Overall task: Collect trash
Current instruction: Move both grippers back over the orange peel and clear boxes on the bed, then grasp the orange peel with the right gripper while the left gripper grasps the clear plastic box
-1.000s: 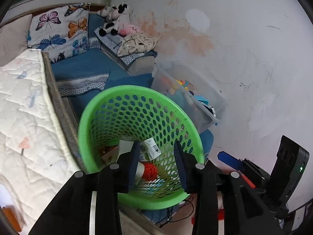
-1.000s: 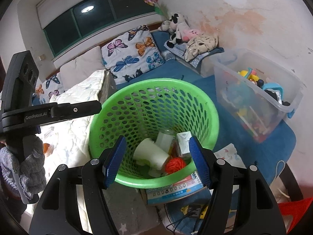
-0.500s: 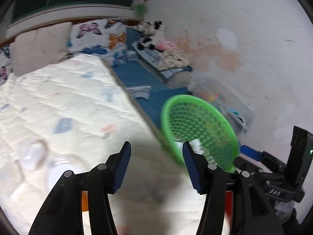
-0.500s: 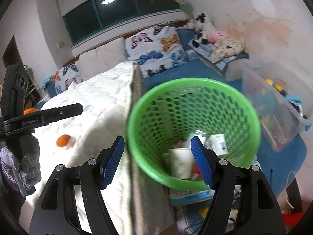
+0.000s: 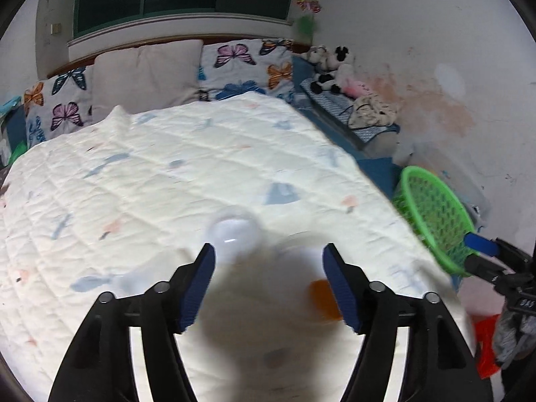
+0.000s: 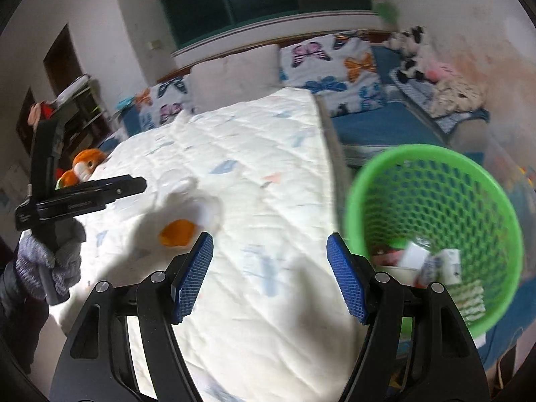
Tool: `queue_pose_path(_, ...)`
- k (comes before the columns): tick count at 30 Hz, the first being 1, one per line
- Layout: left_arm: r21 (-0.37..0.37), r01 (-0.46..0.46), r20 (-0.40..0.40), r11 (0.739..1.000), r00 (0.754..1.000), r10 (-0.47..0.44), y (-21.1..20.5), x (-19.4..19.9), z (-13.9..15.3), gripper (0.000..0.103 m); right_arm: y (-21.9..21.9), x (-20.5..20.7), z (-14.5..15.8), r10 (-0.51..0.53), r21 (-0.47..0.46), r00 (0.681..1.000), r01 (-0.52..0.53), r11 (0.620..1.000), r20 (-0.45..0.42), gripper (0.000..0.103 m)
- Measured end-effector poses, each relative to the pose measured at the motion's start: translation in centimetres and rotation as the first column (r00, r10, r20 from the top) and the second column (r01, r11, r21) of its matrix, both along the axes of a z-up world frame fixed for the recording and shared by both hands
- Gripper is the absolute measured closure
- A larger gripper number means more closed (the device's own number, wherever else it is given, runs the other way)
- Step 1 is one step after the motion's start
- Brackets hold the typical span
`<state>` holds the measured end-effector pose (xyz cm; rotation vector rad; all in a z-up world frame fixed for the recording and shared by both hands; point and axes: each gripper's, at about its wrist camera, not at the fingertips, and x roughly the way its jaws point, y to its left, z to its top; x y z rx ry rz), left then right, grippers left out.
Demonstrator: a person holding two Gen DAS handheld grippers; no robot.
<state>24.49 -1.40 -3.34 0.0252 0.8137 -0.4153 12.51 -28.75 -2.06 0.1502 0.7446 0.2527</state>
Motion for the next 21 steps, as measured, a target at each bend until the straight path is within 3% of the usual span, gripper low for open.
queue_pose_path(9, 0.081, 0.011, -0.014, 0.997, 1.000, -0.010, 4.4, 2.0, -2.1, 0.027, 5.6, 2.4, -0.5, 0.113, 0.004, 0.993, -0.113, 0.994, -0.037, 0.037)
queue_pose_path(21, 0.130, 0.080, -0.025, 0.988, 0.997, -0.077, 5.1, 3.4, -4.5, 0.025, 12.7, 6.0, -3.1, 0.223, -0.066, 0.970, -0.230, 0.971, -0.096, 0.048)
